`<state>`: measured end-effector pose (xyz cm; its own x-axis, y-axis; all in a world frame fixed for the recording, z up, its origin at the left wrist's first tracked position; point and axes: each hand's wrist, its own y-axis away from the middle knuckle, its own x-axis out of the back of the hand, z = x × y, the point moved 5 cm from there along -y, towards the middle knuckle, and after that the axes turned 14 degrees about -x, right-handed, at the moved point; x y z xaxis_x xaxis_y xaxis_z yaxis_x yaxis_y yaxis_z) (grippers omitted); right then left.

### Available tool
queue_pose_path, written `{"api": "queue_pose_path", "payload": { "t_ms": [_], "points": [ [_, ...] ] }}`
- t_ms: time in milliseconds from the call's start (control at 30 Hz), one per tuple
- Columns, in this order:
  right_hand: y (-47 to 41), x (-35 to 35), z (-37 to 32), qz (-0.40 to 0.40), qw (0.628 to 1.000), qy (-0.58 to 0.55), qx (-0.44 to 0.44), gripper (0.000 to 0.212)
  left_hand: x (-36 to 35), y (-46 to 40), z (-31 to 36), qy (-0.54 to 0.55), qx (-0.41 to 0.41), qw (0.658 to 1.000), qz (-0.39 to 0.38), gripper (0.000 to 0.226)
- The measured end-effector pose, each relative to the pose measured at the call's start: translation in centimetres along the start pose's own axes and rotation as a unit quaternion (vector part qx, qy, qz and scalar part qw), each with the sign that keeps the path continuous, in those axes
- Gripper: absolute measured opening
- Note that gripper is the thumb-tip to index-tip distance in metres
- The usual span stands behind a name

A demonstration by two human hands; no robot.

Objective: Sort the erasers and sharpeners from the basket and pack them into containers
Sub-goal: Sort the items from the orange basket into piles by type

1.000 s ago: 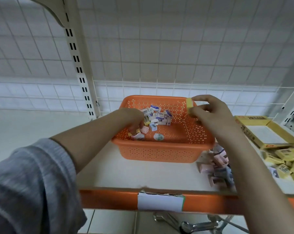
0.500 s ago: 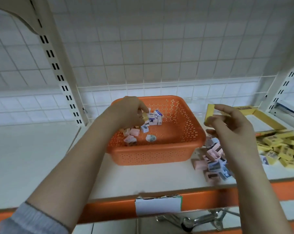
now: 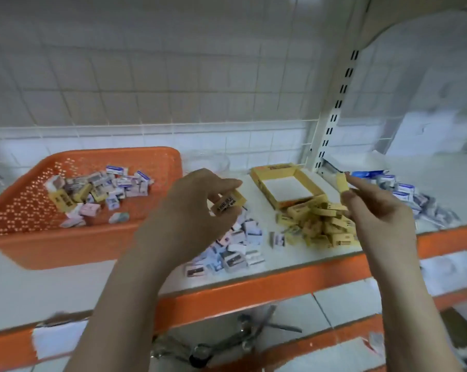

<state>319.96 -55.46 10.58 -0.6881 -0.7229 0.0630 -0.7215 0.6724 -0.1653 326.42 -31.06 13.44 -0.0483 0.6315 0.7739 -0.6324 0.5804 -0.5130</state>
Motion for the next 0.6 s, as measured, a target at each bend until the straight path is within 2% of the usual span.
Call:
{"api": "queue_pose_path", "payload": {
  "t_ms": [100,200,267,333,400,500,600],
  "points": [
    [-3.5,2.5,0.0,-0.052,0.996,0.070,0.032,0.019,-3.1,-0.5,2.8,0.028,0.049,0.998,0.027,0.039],
    [-5.9,3.0,0.8,-0.106,0.973,0.193,0.061,0.017,-5.4,-0.9,5.2,0.032,0.089,0.995,0.037,0.040],
    [-6.6,3.4,1.9,-0.124,0.964,0.229,0.063,0.016,-6.3,-1.0,6.2,0.045,0.112,0.990,0.068,0.040],
    [-6.6,4.6,3.3,-0.124,0.968,0.212,0.044,0.018,-7.5,-1.6,6.6,0.050,0.139,0.984,0.095,0.041],
    [-6.3,6.2,4.4,-0.115,0.978,0.174,0.020,0.019,-9.5,-3.2,6.4,0.061,0.156,0.982,0.089,0.040],
    [-5.6,8.7,5.7,-0.088,0.988,0.130,-0.007,0.019,-13.2,-6.5,6.3,0.070,0.136,0.988,0.026,0.039],
    [-5.0,10.4,6.4,-0.069,0.992,0.103,-0.016,0.023,-15.7,-8.8,6.0,0.025,0.123,0.992,-0.029,0.037]
  ]
}}
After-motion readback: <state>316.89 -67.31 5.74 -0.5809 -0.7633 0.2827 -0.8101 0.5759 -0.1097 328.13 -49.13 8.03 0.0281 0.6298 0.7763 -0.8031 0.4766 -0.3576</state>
